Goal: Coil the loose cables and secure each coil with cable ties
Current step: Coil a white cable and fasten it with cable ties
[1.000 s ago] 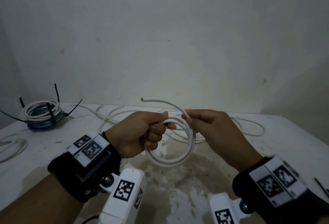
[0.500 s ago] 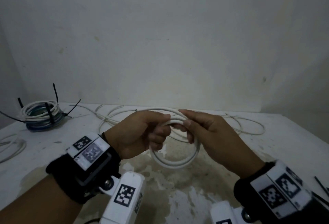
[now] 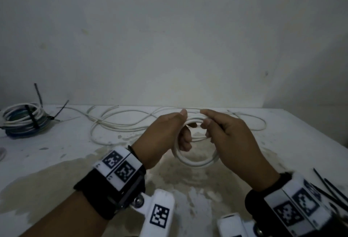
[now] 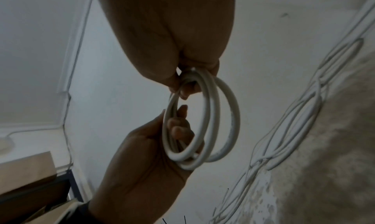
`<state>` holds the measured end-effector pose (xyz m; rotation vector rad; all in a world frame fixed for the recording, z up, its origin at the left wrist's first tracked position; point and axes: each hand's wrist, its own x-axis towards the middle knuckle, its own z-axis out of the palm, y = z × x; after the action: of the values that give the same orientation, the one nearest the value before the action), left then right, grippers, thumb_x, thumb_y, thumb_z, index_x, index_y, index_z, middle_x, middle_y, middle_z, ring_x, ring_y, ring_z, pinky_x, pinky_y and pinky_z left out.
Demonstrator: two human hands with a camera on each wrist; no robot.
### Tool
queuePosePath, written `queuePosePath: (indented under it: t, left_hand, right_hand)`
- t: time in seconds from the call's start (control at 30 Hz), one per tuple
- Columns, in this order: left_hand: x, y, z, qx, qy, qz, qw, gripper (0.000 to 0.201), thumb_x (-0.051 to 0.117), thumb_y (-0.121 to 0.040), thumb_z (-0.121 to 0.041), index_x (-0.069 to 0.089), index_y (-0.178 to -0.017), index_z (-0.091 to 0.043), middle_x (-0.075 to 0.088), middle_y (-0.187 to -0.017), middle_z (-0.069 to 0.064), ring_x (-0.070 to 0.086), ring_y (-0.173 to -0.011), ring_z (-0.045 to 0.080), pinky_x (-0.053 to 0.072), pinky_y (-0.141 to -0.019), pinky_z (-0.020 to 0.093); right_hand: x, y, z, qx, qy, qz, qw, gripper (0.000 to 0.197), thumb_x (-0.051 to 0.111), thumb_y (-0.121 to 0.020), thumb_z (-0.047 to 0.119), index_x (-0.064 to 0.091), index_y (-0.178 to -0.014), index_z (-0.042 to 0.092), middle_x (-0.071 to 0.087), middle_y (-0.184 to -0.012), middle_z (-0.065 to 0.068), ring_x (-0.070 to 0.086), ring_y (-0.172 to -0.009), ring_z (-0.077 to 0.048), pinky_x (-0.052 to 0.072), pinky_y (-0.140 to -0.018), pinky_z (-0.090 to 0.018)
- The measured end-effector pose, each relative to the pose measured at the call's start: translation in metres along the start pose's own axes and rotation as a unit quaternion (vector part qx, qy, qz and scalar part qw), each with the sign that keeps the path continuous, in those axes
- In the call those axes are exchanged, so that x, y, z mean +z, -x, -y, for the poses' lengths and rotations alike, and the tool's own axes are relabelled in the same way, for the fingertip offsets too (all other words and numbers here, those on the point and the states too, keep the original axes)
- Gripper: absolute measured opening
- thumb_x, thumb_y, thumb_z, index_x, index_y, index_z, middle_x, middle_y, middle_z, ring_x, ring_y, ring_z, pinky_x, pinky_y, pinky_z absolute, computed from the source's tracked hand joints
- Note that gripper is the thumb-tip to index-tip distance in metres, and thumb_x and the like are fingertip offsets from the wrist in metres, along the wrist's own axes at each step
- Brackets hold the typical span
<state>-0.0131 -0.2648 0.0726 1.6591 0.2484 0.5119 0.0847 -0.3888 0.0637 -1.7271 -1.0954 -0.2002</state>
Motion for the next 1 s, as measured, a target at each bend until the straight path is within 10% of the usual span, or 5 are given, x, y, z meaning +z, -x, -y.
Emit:
queuePosePath:
  t: [0.17, 0.33, 0.53, 0.77, 1.0]
  left_hand:
    - [0.043, -0.005, 0.016, -0.017, 0.117, 0.003, 0.993, 0.035, 0.042, -0.099, -0.036, 0.054, -0.088, -0.005, 0.041, -0.062, 0.001, 0.030, -0.045, 0.011, 0.030, -0.044, 0.023]
    - [0.072, -0.011, 0.030, -0.058, 0.150, 0.057, 0.985, 0.023, 0.046, -0.099, -0.023, 0.056, -0.093, -0.003, 0.050, -0.068, 0.007, 0.049, -0.052, 0.013, 0.047, -0.047, 0.026]
    - [0.086, -0.015, 0.039, -0.132, 0.214, 0.138, 0.958, 0.015, 0.037, -0.100, -0.013, 0.050, -0.098, -0.007, 0.046, -0.059, 0.003, 0.040, -0.042, 0.013, 0.043, -0.045, 0.025]
    - [0.082, -0.016, 0.059, -0.171, 0.272, 0.056, 0.945, 0.017, 0.037, -0.100, -0.015, 0.044, -0.084, -0.014, 0.030, -0.053, -0.004, 0.022, -0.036, 0.007, 0.023, -0.035, 0.018]
    - [0.061, -0.022, 0.079, -0.190, 0.329, 0.008, 0.925, 0.023, 0.035, -0.101, -0.023, 0.046, -0.115, -0.010, 0.032, -0.052, -0.004, 0.022, -0.036, 0.008, 0.026, -0.035, 0.019]
  right_hand:
    - [-0.016, 0.019, -0.017, 0.068, -0.012, -0.058, 0.996, 0.028, 0.047, -0.097, 0.016, 0.063, -0.121, 0.019, 0.067, -0.100, 0.006, 0.052, -0.076, 0.008, 0.036, -0.073, 0.000]
    - [-0.039, 0.038, -0.039, 0.096, 0.043, -0.069, 0.992, 0.028, 0.050, -0.096, 0.013, 0.064, -0.120, 0.017, 0.064, -0.098, 0.005, 0.059, -0.092, -0.006, 0.043, -0.086, -0.015]
    - [-0.056, 0.050, -0.055, 0.098, 0.132, -0.031, 0.986, 0.028, 0.051, -0.095, 0.012, 0.065, -0.119, 0.014, 0.066, -0.102, 0.001, 0.052, -0.090, -0.005, 0.032, -0.078, 0.001]
    - [-0.099, 0.037, -0.055, 0.211, 0.118, 0.035, 0.970, 0.031, 0.050, -0.094, 0.036, 0.062, -0.119, 0.023, 0.066, -0.110, 0.003, 0.063, -0.097, -0.013, 0.047, -0.087, -0.028]
    - [-0.155, 0.031, -0.093, 0.322, 0.491, 0.299, 0.752, 0.025, 0.061, -0.089, 0.025, 0.069, -0.106, 0.008, 0.065, -0.108, -0.004, 0.060, -0.097, -0.021, 0.045, -0.079, -0.025]
